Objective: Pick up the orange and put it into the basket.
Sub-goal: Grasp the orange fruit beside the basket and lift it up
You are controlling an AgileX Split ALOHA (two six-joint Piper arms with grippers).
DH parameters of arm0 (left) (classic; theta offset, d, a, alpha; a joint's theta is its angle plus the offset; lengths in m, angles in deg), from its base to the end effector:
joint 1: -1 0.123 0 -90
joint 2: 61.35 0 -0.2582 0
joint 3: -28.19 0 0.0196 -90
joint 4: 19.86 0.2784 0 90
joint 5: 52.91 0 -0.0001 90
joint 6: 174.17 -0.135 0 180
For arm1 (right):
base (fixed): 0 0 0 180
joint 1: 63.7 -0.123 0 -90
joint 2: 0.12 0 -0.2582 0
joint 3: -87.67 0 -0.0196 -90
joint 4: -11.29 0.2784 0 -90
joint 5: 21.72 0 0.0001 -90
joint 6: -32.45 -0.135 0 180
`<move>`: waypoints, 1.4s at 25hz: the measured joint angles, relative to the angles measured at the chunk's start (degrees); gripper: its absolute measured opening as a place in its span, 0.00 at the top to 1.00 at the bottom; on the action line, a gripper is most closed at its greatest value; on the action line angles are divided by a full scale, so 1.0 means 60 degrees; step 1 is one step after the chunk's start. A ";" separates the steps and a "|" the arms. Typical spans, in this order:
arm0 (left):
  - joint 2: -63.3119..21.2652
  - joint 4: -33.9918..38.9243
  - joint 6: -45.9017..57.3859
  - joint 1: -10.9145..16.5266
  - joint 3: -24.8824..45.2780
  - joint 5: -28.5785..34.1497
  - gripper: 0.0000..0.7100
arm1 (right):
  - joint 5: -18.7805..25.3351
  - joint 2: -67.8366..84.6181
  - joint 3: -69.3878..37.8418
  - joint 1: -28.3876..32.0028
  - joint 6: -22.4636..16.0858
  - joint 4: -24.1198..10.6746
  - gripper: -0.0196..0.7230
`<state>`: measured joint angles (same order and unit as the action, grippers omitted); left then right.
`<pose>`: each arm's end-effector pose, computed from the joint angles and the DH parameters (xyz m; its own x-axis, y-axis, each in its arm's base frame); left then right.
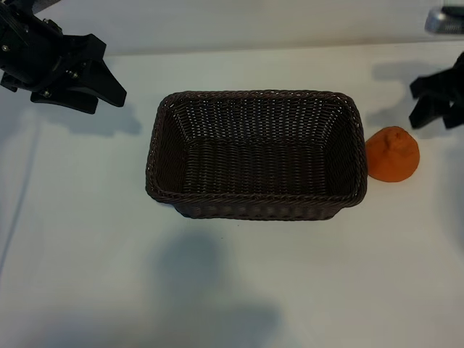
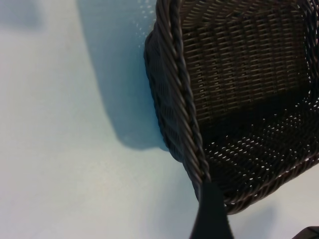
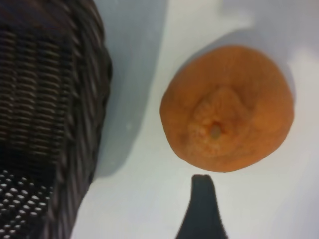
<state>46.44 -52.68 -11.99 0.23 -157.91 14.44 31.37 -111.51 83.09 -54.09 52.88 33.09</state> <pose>0.3841 -0.0727 0.2186 -0.9555 0.0713 -0.2861 0.2037 0.8613 -0.4655 0.3833 -0.0242 0.1335 -0.9650 0.0466 -0.2582 -0.0229 0.9653 0.2601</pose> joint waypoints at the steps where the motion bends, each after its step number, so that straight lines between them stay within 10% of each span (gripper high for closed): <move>1: 0.0000 0.0000 0.0000 0.0000 0.0000 0.0000 0.23 | -0.0189 0.0000 -0.0194 0.0000 0.0103 0.0112 0.26; 18: 0.0000 0.0000 -0.0167 0.0000 0.0000 0.0000 0.23 | -0.1857 -0.0037 -0.1108 0.0000 0.0940 0.1204 0.26; 35: 0.0000 0.0000 -0.0181 0.0000 0.0000 0.0000 0.23 | -0.2364 -0.1278 -0.1119 -0.0962 0.0780 0.0757 0.26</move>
<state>46.44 -52.68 -13.07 0.23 -157.91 14.44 17.18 -119.18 76.38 -59.86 57.56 37.63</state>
